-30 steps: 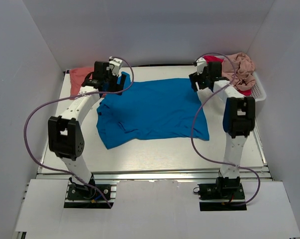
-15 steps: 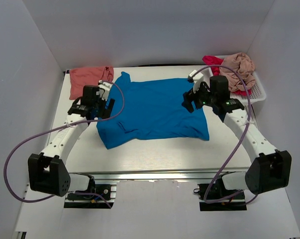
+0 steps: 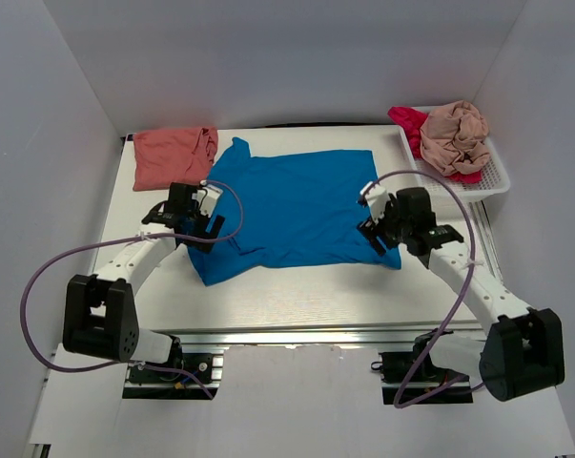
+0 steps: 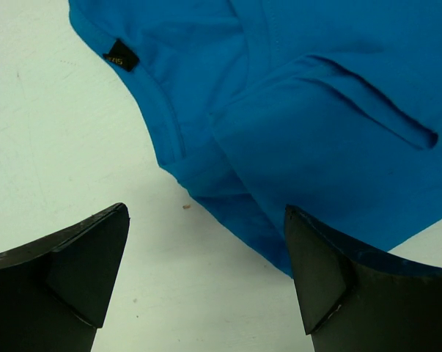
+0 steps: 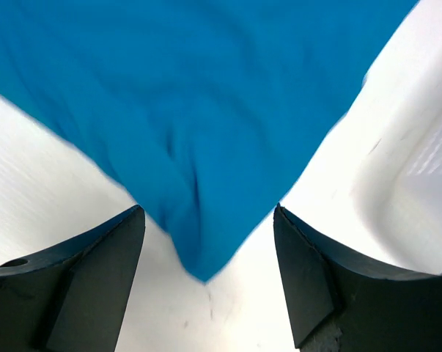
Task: Fold and stack the t-shirts
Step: Grap the side of the flattened tshirt closest away from the robot with both arms
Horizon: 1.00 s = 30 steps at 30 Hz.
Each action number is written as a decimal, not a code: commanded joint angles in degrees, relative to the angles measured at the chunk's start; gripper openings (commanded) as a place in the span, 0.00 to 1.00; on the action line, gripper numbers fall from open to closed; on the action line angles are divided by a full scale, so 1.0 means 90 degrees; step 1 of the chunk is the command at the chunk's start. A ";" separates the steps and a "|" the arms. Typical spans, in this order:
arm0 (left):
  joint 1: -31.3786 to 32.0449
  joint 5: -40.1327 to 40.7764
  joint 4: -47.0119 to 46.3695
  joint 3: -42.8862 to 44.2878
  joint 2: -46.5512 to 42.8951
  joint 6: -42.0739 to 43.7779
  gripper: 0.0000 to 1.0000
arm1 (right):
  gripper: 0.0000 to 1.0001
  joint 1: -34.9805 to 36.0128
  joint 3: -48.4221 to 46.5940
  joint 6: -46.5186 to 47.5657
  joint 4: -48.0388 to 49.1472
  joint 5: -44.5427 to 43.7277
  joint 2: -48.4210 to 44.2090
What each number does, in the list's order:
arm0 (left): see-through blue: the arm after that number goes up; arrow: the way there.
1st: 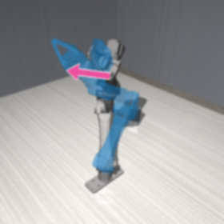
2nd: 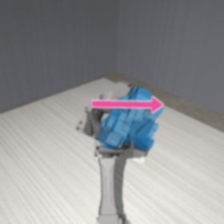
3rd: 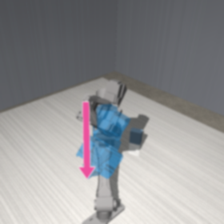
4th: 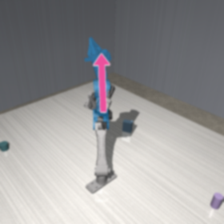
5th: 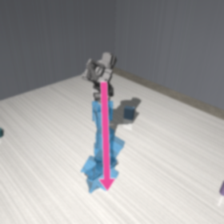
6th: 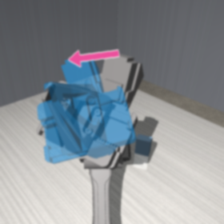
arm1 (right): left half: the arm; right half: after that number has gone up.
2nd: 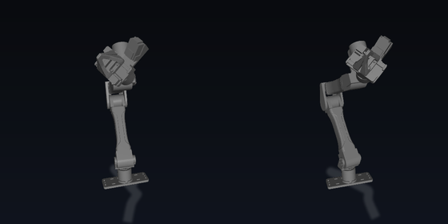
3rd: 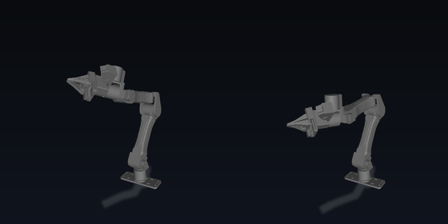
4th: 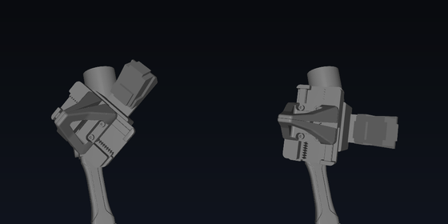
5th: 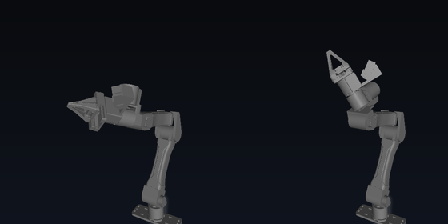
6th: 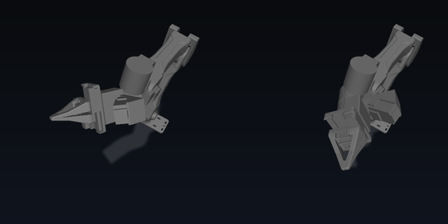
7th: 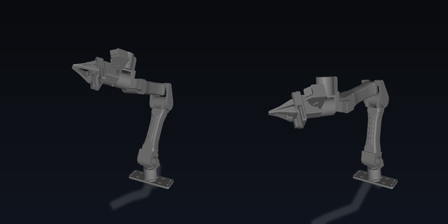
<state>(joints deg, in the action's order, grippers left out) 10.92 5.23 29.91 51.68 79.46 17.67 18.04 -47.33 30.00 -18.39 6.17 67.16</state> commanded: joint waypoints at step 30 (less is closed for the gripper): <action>-0.0481 -0.0425 -0.2337 -0.0781 0.0303 -0.0645 0.93 | 0.69 -0.1184 0.1636 0.0651 -0.0144 0.0066 0.0292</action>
<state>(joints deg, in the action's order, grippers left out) 6.87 2.50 13.13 45.19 86.41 13.63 7.86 -33.26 35.00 -21.80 5.17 70.02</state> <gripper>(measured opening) 0.930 0.692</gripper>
